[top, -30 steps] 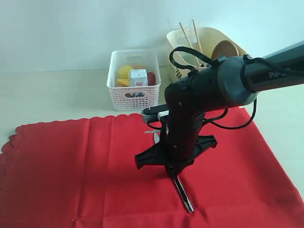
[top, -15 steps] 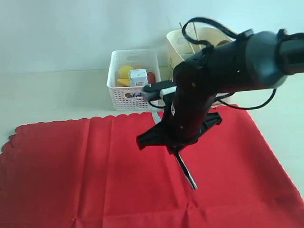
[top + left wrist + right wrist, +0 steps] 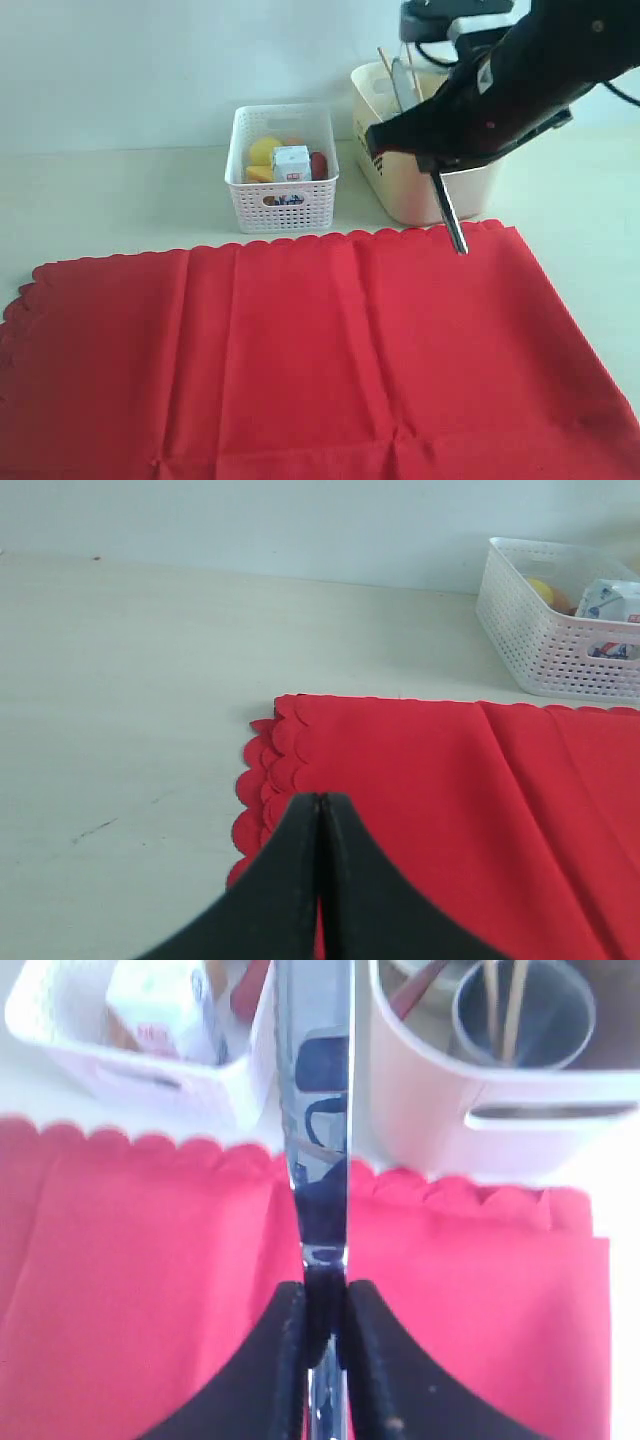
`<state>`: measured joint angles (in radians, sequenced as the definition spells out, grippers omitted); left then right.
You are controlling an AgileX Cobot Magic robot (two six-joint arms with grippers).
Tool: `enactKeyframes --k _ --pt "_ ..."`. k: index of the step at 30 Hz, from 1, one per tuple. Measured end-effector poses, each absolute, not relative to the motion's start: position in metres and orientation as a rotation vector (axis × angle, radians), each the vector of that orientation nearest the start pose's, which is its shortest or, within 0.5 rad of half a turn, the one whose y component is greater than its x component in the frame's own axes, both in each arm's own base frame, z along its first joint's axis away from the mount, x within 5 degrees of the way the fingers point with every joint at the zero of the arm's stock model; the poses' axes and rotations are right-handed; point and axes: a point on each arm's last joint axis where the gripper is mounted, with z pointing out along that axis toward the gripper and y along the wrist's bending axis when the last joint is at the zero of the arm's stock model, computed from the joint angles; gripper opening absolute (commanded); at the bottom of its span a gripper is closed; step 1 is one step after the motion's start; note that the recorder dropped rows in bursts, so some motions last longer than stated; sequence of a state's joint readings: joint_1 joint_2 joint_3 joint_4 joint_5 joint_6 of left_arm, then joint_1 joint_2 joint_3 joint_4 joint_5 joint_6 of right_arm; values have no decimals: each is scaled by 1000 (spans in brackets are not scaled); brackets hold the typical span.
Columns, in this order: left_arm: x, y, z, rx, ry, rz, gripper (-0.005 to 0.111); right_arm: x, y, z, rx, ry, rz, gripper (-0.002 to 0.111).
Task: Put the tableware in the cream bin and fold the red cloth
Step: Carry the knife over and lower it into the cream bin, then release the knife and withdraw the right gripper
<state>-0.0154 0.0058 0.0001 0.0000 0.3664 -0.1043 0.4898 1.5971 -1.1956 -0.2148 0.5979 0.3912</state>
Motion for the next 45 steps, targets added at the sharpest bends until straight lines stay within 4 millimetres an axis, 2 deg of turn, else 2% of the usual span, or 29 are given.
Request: enactKeyframes --k 5,12,18,24,29,33,40,45 --pt "53 -1 180 -83 1855 -83 1 341 132 295 -185 2266 208 0" --pt "53 -1 180 -83 1855 -83 1 397 107 300 -84 2122 200 0" --pt "53 -1 180 -83 1855 -83 1 445 105 279 -153 2082 137 0" --pt "53 -1 180 -83 1855 -83 1 479 110 241 -281 2099 50 0" --pt "53 -1 180 -83 1855 -83 1 492 106 213 -323 2122 8 3" --pt "53 -1 180 -83 1855 -83 1 496 98 200 -324 2146 -14 17" --pt "53 -1 180 -83 1855 -83 1 497 93 197 -320 2164 -30 47" --pt "53 -1 180 -83 1855 -83 1 491 90 206 -310 2214 -56 50"
